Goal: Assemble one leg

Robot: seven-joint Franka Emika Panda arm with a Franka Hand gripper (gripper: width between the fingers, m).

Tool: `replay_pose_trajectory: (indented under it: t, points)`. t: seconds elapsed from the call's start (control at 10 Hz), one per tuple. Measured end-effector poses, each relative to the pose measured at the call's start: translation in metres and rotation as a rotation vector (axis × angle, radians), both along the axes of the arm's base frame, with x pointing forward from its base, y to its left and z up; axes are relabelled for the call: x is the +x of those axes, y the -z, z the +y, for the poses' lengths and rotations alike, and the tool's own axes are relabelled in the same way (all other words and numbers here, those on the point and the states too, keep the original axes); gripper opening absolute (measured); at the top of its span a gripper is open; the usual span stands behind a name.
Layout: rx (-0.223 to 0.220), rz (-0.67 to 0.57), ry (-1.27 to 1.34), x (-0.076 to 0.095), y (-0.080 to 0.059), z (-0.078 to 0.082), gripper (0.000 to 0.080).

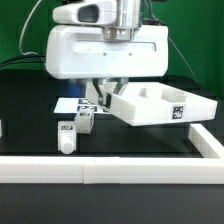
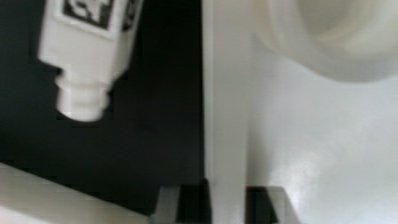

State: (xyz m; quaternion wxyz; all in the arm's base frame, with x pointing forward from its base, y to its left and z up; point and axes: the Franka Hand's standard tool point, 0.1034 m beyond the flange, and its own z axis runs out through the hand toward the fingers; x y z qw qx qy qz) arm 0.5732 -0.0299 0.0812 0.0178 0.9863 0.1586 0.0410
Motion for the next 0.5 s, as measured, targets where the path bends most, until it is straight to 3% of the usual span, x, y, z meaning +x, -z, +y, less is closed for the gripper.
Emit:
replay_pose_trajectory:
  t: [0.2, 0.5]
  points:
    - [0.042, 0.021, 0.240, 0.0029, 0.0032, -0.0025, 0.0046]
    - [0.046, 0.014, 0.233, 0.0076, 0.0026, -0.0023, 0.0046]
